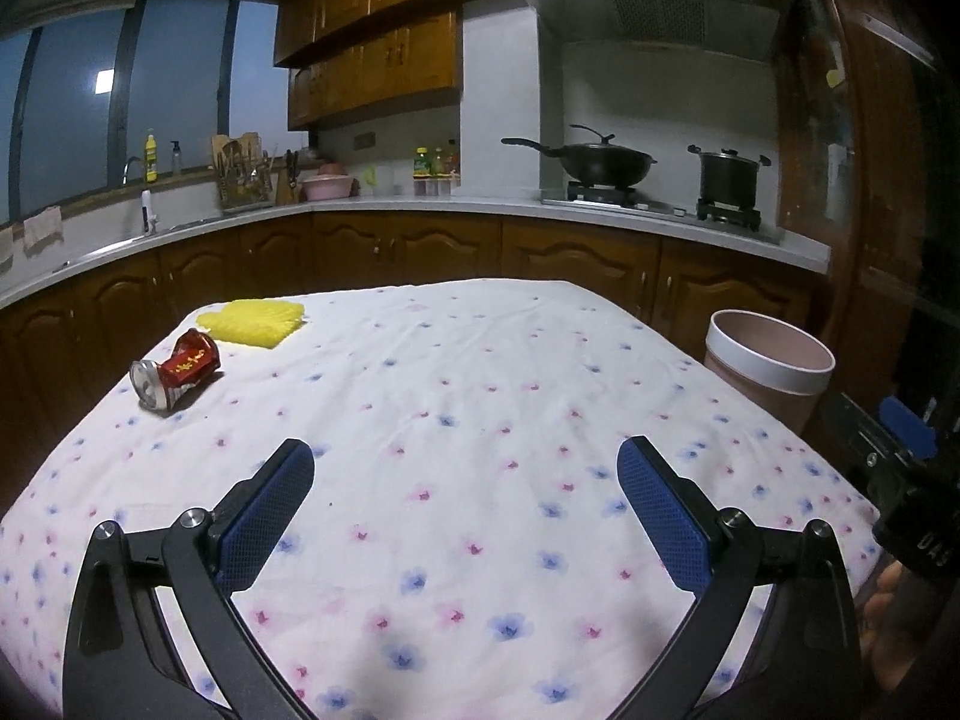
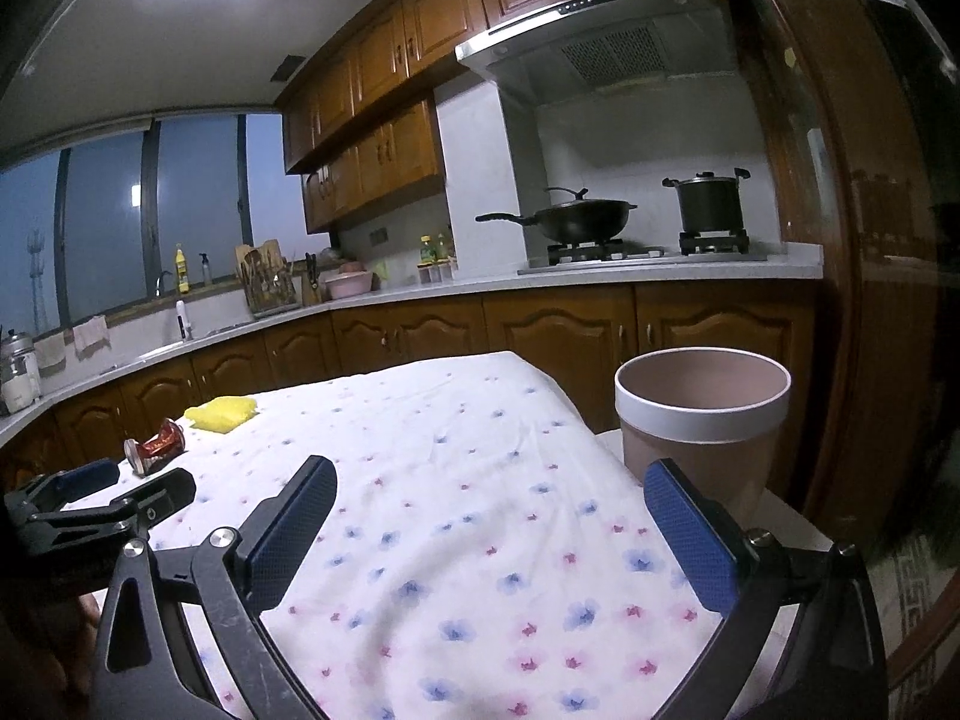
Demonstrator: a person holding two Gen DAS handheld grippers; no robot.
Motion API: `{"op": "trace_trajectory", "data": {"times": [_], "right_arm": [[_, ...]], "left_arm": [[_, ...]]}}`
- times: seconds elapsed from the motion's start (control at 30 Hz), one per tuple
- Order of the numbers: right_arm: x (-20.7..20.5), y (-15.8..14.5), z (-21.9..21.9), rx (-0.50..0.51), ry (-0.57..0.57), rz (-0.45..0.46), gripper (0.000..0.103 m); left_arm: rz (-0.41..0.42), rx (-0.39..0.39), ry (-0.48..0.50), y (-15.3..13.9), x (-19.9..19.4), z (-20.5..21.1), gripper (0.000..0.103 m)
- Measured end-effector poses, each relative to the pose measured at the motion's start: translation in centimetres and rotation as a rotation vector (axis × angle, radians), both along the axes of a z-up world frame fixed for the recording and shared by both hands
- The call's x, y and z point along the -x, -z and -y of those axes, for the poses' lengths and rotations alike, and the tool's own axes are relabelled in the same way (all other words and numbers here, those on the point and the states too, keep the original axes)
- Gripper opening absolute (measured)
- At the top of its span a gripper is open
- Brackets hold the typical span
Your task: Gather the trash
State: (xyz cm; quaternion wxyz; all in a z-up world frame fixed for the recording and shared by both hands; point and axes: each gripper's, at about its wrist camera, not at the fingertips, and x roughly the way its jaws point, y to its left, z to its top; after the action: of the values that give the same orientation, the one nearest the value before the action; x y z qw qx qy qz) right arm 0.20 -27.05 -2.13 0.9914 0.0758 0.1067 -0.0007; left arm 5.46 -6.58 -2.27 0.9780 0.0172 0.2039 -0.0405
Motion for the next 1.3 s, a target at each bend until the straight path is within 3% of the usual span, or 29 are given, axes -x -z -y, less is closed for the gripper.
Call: {"op": "trace_trajectory", "data": {"times": [1.3], "right_arm": [[-0.34, 0.22, -0.72, -0.003, -0.024, -0.021, 0.103]], "left_arm": [[0.019, 0.005, -0.017, -0.61, 0.54, -0.01, 0.103]]}}
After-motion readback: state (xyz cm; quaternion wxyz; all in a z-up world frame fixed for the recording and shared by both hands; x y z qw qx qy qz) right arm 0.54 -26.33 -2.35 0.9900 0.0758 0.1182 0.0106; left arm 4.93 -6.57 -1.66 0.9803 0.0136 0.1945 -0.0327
